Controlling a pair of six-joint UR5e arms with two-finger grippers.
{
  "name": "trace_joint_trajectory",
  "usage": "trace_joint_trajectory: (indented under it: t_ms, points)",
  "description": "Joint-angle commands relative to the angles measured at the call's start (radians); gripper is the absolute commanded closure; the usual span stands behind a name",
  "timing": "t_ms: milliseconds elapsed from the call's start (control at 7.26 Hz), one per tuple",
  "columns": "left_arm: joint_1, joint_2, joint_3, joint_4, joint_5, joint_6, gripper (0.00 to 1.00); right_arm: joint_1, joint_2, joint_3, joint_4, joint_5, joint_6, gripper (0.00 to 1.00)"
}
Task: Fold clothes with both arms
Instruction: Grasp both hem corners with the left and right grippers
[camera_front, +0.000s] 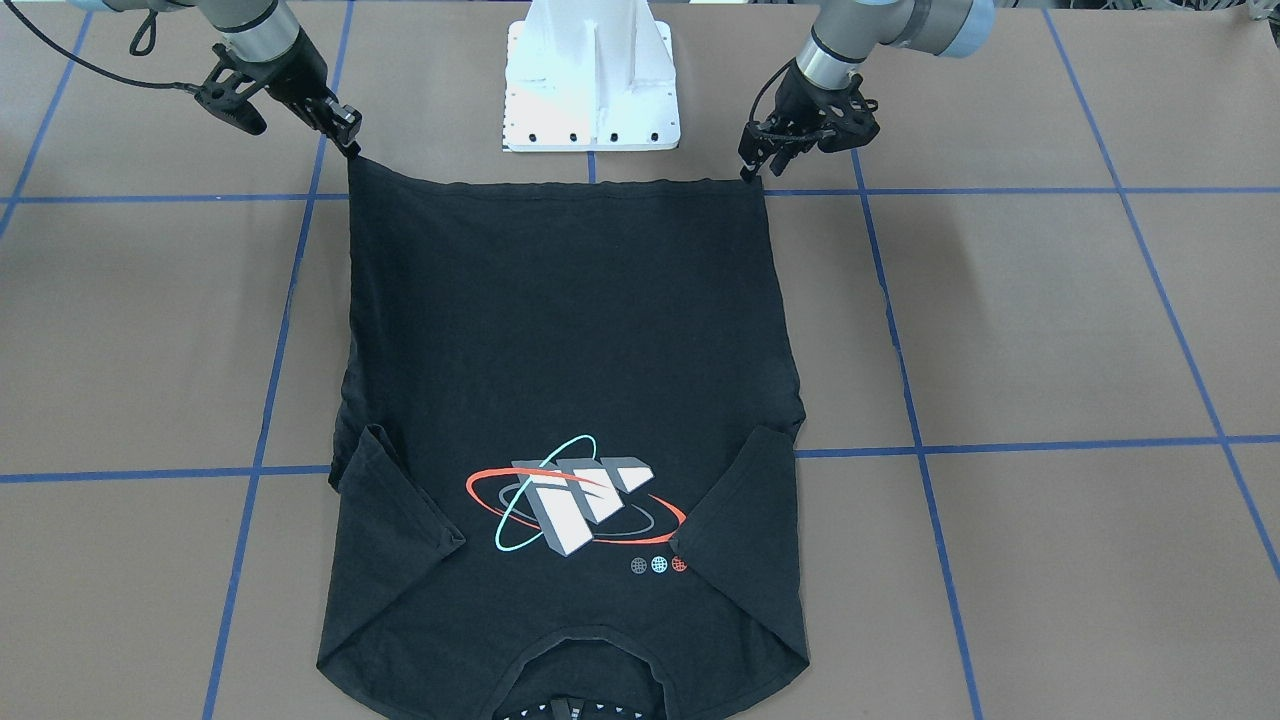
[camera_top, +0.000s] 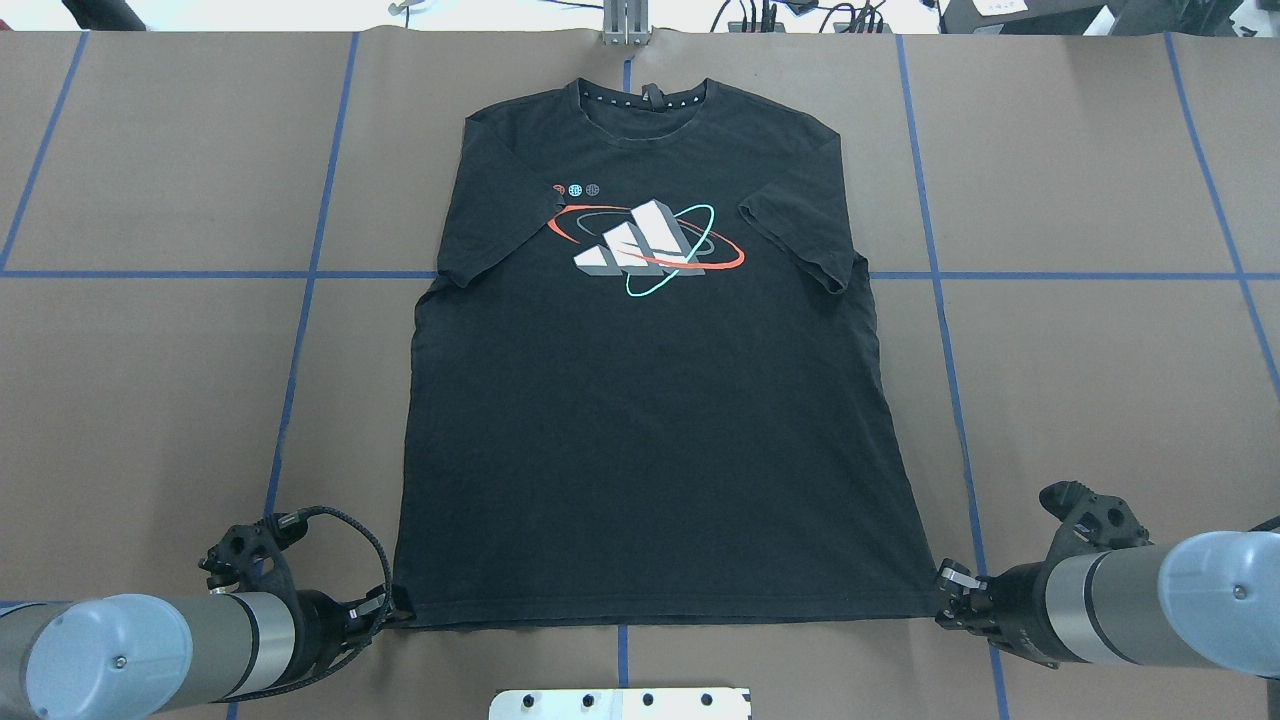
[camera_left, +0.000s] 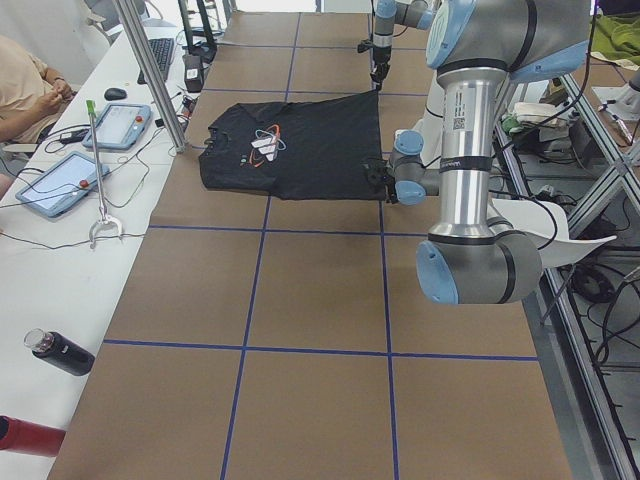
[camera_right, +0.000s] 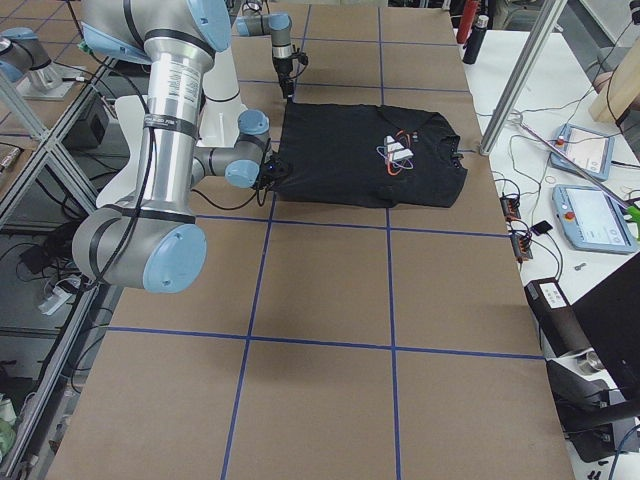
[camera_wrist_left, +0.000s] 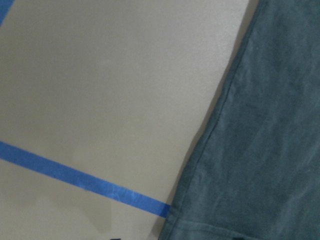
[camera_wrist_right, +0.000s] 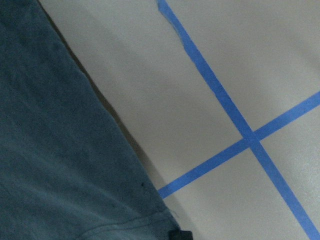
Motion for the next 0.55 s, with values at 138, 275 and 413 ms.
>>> trace_joint_trajectory:
  t_ms: [138, 275, 413]
  points:
    - [0.000, -0.022, 0.003, 0.034, -0.002, 0.000, 0.42, 0.001, 0.000, 0.003, 0.000, 0.000, 0.000, 1.00]
    - [0.000, -0.040, 0.004, 0.064, -0.002, 0.000, 0.45, 0.001, -0.001, 0.003, 0.000, 0.000, 0.000, 1.00]
    - [0.000, -0.041, 0.004, 0.068, -0.002, 0.000, 0.47, 0.001, 0.000, 0.003, 0.000, 0.000, 0.000, 1.00]
